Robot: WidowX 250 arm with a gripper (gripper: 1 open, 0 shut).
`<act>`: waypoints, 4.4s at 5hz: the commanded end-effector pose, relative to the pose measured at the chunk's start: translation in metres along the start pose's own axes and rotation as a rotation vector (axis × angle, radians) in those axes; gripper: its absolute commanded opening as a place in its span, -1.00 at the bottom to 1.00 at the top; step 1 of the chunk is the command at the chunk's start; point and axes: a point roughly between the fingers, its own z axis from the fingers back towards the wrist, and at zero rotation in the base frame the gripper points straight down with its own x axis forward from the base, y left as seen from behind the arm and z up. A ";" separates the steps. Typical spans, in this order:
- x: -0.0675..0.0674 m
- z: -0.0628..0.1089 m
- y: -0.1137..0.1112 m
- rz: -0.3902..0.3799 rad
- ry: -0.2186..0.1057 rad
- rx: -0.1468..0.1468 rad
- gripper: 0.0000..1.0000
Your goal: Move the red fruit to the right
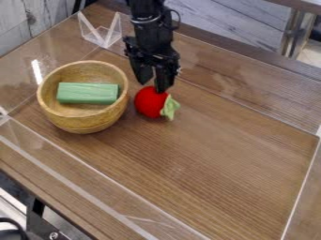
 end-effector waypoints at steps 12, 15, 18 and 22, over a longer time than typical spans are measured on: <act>-0.036 0.036 -0.052 0.064 -0.026 0.102 1.00; -0.049 0.038 -0.061 0.087 0.001 0.111 -1.00; -0.046 0.044 -0.112 0.128 -0.029 0.083 -1.00; -0.054 -0.016 -0.130 0.011 -0.025 0.036 -1.00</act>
